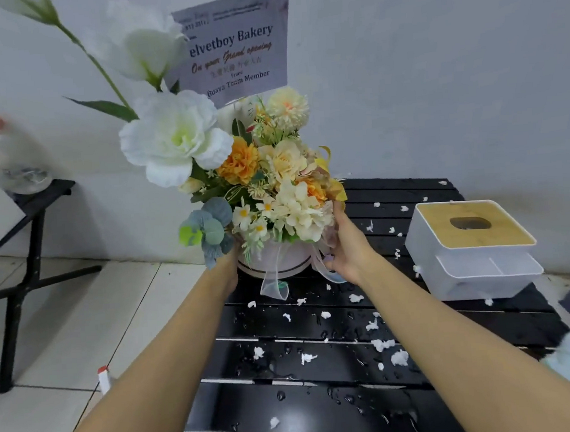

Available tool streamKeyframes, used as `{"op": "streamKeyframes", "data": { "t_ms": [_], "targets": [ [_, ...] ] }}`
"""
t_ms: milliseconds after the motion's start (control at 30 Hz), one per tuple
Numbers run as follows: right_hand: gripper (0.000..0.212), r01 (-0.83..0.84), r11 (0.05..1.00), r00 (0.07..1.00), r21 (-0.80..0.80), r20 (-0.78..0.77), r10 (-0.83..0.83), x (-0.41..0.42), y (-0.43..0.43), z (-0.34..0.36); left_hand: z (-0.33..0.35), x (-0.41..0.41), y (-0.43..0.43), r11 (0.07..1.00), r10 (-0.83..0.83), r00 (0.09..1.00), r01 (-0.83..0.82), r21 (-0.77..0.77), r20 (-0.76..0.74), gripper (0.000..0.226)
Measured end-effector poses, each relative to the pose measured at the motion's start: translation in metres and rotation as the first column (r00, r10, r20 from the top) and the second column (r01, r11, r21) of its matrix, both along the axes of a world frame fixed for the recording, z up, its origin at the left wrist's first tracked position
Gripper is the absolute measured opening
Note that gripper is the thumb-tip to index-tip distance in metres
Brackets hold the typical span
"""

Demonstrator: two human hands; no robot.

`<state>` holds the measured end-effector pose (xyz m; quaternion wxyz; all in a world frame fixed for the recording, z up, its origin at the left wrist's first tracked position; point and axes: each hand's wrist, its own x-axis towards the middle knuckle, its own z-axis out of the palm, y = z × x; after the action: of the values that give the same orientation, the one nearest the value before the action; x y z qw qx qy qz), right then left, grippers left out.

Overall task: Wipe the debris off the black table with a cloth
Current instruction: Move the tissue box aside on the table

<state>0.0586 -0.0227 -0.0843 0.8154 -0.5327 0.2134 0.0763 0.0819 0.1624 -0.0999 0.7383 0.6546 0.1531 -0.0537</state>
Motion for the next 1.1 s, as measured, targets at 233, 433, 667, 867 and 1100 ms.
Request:
{"op": "streamKeyframes", "data": {
  "t_ms": [233, 433, 667, 867, 1100],
  "targets": [
    [0.044, 0.005, 0.979, 0.999, -0.202, 0.038, 0.003, -0.056, -0.006, -0.005, -0.011, -0.083, -0.029, 0.979, 0.106, 0.991, -0.119, 0.165, 0.085, 0.043],
    [0.021, 0.095, 0.949, 0.988, -0.301, 0.149, -0.052, -0.116, -0.030, 0.005, -0.017, -0.150, -0.081, 0.955, 0.012, 0.991, -0.051, 0.291, 0.135, 0.043],
    [0.011, 0.335, 0.832, 0.926, -0.442, 0.319, -0.203, -0.149, -0.107, 0.009, -0.002, -0.147, -0.161, 0.930, -0.192, 0.969, 0.129, 0.344, 0.156, 0.046],
    [0.012, 0.557, 0.585, 0.826, -0.589, 0.469, -0.314, -0.155, -0.169, -0.006, -0.009, -0.122, -0.238, 0.926, -0.249, 0.963, 0.205, 0.316, 0.105, 0.050],
    [0.012, 0.749, 0.363, 0.659, -0.555, 0.564, -0.497, -0.128, -0.217, -0.023, -0.012, -0.089, -0.284, 0.947, -0.240, 0.969, 0.220, 0.233, 0.062, 0.062]
  ]
}}
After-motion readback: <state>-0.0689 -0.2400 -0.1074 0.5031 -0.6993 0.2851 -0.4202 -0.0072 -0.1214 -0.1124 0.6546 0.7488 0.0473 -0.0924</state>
